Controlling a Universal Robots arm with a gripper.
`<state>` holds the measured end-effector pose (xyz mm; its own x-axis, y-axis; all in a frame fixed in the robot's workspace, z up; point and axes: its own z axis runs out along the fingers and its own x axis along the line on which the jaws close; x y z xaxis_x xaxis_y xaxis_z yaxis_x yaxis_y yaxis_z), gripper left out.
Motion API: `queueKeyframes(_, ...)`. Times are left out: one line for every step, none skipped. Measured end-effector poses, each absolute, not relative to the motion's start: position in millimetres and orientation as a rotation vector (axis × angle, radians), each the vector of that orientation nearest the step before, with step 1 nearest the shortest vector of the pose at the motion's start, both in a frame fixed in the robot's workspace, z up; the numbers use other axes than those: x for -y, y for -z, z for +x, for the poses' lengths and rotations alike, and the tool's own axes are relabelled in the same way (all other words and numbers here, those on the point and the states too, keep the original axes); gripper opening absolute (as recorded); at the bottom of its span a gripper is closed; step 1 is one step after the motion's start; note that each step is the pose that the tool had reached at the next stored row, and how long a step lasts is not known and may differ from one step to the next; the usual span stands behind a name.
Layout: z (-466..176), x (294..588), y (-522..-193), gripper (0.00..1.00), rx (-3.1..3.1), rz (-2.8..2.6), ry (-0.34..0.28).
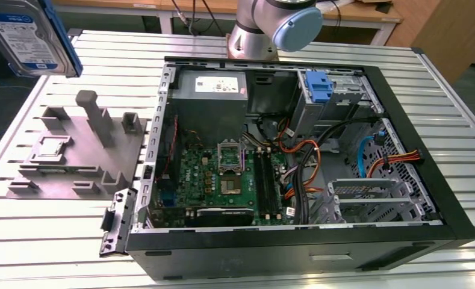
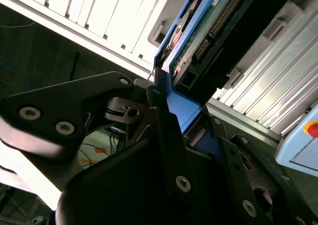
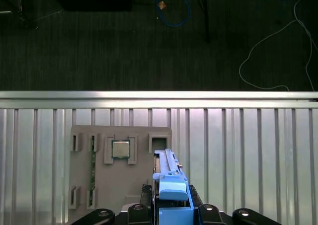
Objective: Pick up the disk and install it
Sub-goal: 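Pick up the disk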
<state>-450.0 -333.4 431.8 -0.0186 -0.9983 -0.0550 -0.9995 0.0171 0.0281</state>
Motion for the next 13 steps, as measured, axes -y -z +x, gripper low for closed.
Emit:
queueKeyframes(-450.0,333.4,-432.2,0.37,-2.226,-2.187,-0.091)
queueKeyframes(-450.0,333.4,-432.7,0.37,-2.226,-2.187,-0.091)
queueKeyframes(-450.0,333.4,-433.2,0.37,-2.226,-2.187,-0.091)
queueKeyframes(-450.0,333.4,-433.7,0.37,-2.226,-2.187,-0.091)
queueKeyframes(-450.0,333.4,-434.2,0.37,-2.226,-2.187,-0.091)
queueKeyframes(-450.0,333.4,-435.0,0.37,-2.226,-2.187,-0.091)
queueKeyframes(-450.0,333.4,-435.7,0.37,-2.226,-2.187,-0.091)
queueKeyframes(-450.0,333.4,-436.5,0.37,-2.226,-2.187,-0.091)
queueKeyframes(-450.0,333.4,-437.4,0.37,-2.226,-2.187,-0.091)
queueKeyframes(-450.0,333.4,-438.4,0.37,-2.226,-2.187,-0.091)
queueKeyframes(-450.0,333.4,-439.4,0.37,-2.226,-2.187,-0.091)
queueKeyframes(-450.0,333.4,-440.5,0.37,-2.226,-2.187,-0.092)
queueKeyframes(-450.0,333.4,-441.4,0.37,-2.226,-2.187,-0.091)
